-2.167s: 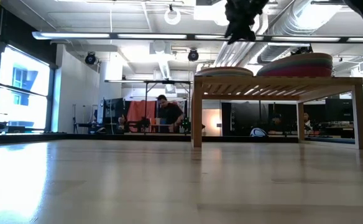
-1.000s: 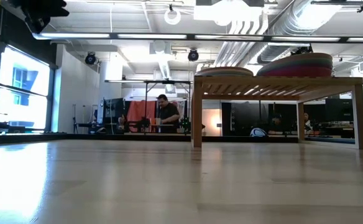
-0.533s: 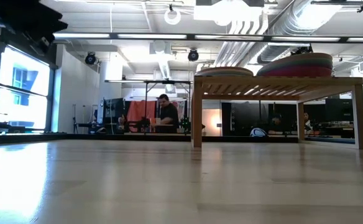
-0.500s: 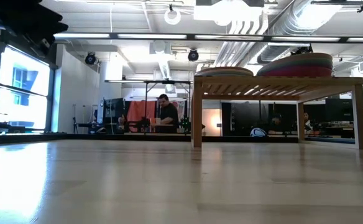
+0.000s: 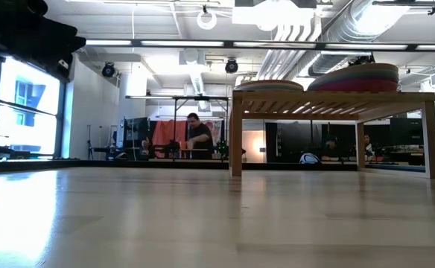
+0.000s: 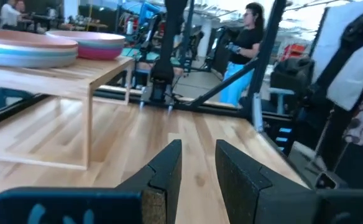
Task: Place and stack plates onto a shelf
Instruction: Return to Home Position
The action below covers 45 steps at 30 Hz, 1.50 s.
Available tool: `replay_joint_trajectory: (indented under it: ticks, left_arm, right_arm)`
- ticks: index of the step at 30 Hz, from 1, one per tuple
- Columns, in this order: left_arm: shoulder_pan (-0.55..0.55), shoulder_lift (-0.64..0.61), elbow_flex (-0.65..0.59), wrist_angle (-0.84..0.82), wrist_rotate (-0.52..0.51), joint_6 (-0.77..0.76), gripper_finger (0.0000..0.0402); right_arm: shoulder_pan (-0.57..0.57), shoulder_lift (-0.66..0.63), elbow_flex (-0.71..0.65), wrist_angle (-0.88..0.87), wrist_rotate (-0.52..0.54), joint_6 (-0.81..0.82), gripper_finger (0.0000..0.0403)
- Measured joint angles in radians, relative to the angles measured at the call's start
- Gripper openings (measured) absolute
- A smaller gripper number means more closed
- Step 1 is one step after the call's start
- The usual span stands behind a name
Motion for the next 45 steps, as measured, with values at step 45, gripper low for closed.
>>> replay_joint_trajectory:
  ticks: [45]
  left_arm:
    - [-0.005, 0.003, -0.079, 0.102, 0.06, -0.078, 0.0085]
  right_arm:
    - [0.026, -1.022, -1.215, 0.429, 0.184, -0.178, 0.0124]
